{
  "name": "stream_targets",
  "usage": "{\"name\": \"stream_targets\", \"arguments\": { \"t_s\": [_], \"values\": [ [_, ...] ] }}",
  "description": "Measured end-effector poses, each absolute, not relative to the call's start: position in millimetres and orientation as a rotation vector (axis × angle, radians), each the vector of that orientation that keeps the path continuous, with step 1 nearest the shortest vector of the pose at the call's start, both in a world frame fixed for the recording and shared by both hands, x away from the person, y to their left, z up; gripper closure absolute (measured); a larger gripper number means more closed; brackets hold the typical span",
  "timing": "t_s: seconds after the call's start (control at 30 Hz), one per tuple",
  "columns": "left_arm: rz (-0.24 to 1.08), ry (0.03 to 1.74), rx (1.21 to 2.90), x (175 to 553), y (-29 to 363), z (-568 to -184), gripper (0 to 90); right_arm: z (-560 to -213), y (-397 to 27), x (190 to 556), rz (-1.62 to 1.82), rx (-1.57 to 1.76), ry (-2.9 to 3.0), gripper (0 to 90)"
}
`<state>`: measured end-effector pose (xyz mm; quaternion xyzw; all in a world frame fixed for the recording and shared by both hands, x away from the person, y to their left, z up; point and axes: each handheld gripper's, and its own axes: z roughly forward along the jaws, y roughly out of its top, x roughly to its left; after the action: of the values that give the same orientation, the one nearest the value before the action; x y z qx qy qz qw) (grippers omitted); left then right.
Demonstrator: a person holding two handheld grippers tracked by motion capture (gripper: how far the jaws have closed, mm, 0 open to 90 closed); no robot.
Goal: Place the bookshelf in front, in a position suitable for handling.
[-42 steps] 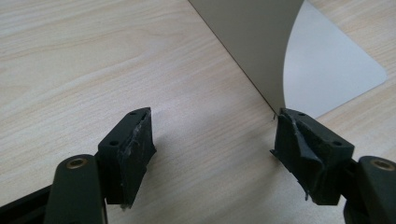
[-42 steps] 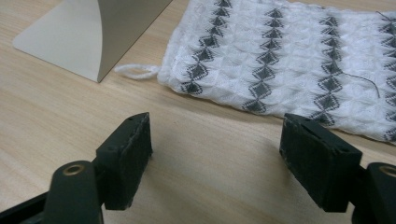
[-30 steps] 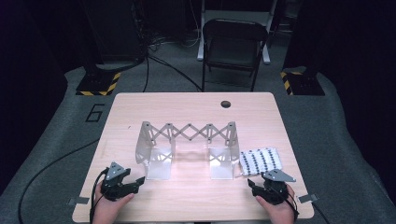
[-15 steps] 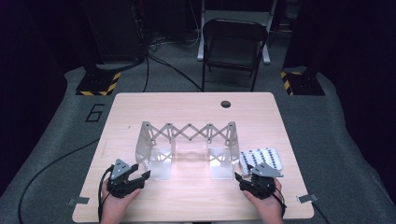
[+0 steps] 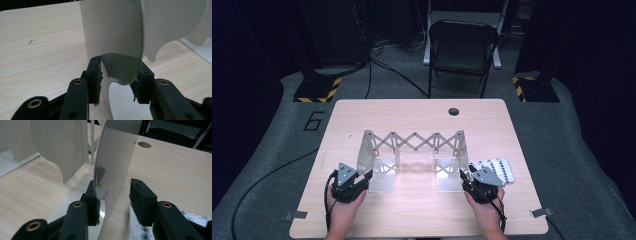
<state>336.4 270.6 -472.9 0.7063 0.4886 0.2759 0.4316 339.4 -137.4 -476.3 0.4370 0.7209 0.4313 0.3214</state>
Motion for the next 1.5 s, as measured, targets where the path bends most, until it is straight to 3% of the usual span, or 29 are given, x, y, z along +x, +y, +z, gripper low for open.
{"name": "stream_targets", "arguments": {
  "t_s": [0.2, 0.5, 0.83, 0.93, 1.07, 1.2, 1.23, 1.5],
  "values": [
    [0.703, 1.227, 1.76, 336, 274, -475, 77.2, -478, -134, 341, 1.154, 1.124, 1.906, 74.2],
    [0.734, 1.255, 1.771, 329, 271, -474, 79.8, -477, -133, 336, 1.109, 1.156, 1.899, 79.5],
    [0.745, 1.262, 1.782, 313, 276, -472, 78.9, -474, -121, 307, 1.1, 1.148, 1.918, 78.5],
    [0.732, 1.26, 1.776, 312, 280, -473, 78.8, -473, -117, 298, 1.103, 1.132, 1.932, 76.0],
    [0.727, 1.249, 1.753, 311, 279, -475, 77.8, -475, -112, 297, 1.178, 1.088, 1.971, 64.0],
    [0.674, 1.207, 1.758, 311, 279, -475, 71.3, -476, -108, 300, 1.25, 1.031, 2.036, 58.7],
    [0.68, 1.188, 1.769, 310, 277, -475, 69.8, -476, -106, 302, 1.277, 0.987, 2.077, 51.3],
    [0.668, 1.196, 1.773, 308, 276, -478, 57.6, -466, -133, 296, 1.36, 1.046, 2.092, 45.5]
  ]
}}
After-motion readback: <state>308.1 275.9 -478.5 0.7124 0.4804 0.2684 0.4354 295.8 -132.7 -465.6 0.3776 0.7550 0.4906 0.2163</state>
